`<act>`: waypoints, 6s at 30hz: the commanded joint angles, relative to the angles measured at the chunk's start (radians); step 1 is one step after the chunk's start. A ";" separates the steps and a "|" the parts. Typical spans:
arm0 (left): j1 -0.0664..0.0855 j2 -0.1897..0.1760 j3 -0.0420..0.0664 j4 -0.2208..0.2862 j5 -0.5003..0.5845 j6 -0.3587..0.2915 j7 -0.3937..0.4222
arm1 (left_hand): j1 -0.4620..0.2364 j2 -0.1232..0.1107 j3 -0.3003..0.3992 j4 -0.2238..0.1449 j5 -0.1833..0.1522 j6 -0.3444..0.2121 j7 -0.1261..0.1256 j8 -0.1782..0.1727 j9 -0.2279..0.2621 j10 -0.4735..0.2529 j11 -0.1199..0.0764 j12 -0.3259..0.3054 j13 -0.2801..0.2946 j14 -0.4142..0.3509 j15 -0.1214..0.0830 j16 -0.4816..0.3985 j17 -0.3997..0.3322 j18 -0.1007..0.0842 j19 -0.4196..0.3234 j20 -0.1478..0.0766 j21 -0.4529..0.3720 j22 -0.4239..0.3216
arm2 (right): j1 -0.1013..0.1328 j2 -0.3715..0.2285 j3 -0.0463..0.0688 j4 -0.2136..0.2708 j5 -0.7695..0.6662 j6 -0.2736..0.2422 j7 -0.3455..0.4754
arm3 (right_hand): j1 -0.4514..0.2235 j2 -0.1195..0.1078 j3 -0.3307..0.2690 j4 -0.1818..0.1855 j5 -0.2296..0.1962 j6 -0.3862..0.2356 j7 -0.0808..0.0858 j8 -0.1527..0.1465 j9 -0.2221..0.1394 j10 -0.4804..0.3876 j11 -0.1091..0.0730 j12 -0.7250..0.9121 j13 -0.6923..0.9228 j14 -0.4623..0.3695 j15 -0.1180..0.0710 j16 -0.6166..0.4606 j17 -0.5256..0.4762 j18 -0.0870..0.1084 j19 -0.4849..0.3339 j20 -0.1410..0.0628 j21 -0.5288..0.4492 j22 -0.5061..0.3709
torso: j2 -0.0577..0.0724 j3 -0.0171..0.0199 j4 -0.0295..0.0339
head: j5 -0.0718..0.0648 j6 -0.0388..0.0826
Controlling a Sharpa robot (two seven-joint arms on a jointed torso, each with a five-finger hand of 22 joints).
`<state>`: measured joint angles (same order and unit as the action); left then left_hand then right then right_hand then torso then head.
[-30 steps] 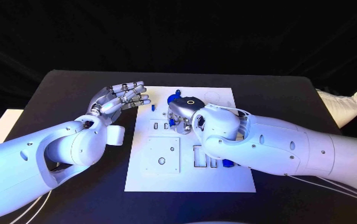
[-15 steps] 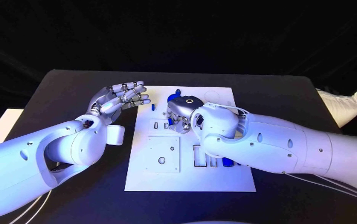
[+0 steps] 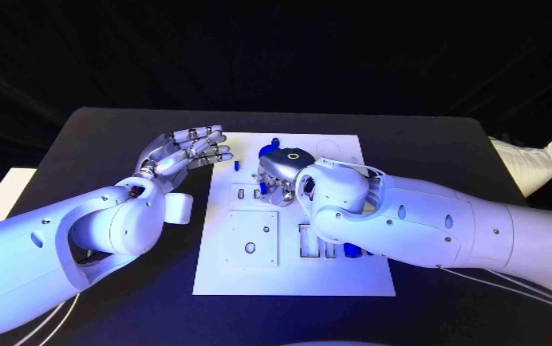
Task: Assemble the parts on the task board
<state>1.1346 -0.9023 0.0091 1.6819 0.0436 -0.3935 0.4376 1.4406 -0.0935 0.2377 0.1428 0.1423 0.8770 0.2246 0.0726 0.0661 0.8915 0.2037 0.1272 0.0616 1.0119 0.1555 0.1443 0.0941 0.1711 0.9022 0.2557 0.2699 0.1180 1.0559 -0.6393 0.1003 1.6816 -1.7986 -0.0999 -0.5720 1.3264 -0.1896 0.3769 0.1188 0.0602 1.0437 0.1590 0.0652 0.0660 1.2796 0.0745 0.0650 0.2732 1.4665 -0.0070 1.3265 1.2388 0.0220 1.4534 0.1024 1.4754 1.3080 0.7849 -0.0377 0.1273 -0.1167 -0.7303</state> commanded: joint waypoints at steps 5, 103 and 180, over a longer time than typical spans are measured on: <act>0.001 0.001 0.001 0.001 0.001 0.015 0.004 | 0.002 0.008 0.000 -0.006 -0.003 0.001 0.032 -0.006 -0.002 0.002 0.002 -0.005 0.001 0.008 -0.001 -0.003 -0.001 0.009 0.004 0.000 0.002 -0.002 | -0.012 -0.007 -0.011 -0.007 0.012 0.026 -0.009 | -0.026 -0.015 -0.029 0.021 0.002 -0.014 0.002 -0.001 0.002 -0.020 0.009 0.000 -0.028 0.041 0.009 -0.009 -0.007 0.020 -0.004 0.007 -0.006 0.102 | 0.000 0.0003 -0.0006 | -0.002 0.000; 0.192 0.441 -0.036 -0.423 -1.079 0.652 -1.092 | -0.273 0.145 -0.413 0.142 -0.091 0.129 -0.189 0.458 0.530 0.475 -0.236 1.119 1.106 0.559 -0.243 1.427 1.477 -0.131 0.574 -0.231 1.202 1.279 | 0.058 -0.323 0.023 0.027 0.740 -0.457 0.372 | 0.060 0.121 -0.378 0.152 0.187 -0.007 -0.038 0.046 0.040 0.023 -0.041 0.735 0.688 0.051 -0.031 0.033 0.028 0.005 0.043 -0.029 0.036 0.168 | -0.046 0.0297 -0.0263 | 0.043 -0.029; 0.177 0.374 -0.038 -0.316 -1.076 0.516 -1.079 | -0.132 -0.032 0.381 0.011 -0.064 0.076 -0.188 0.453 0.691 0.465 -0.237 1.065 1.083 0.559 -0.243 1.427 1.477 -0.128 0.568 -0.231 1.186 1.285 | 0.054 -0.325 0.013 0.016 0.743 -0.420 0.366 | 0.063 0.124 -0.380 0.151 0.198 -0.012 -0.036 0.043 0.042 0.012 -0.039 0.722 0.684 0.049 -0.030 0.027 0.022 0.007 0.037 -0.028 0.030 0.160 | -0.047 0.0328 -0.0217 | 0.044 -0.042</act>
<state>1.3147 -0.5263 -0.0283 1.3562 -1.0038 0.1705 -0.6512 1.3175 -0.1292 0.4740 0.2959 0.0801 0.9478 0.0426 0.5187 0.7569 1.3477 -0.0343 1.1909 1.1430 1.4658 -0.0909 1.5678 1.3080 0.0473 1.4668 0.0197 1.4583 1.3074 1.1111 -0.9647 0.1134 1.6958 -1.0454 -0.5407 -0.2048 1.3963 -0.0700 0.0016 0.2704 0.2538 1.0392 0.1246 0.1116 0.1069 1.2945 0.0351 0.7890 0.9560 1.4664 -0.0430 1.3576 1.2614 0.0220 1.4660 0.0754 1.5104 1.3076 0.7380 -0.0053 0.1049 -0.0747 -0.7714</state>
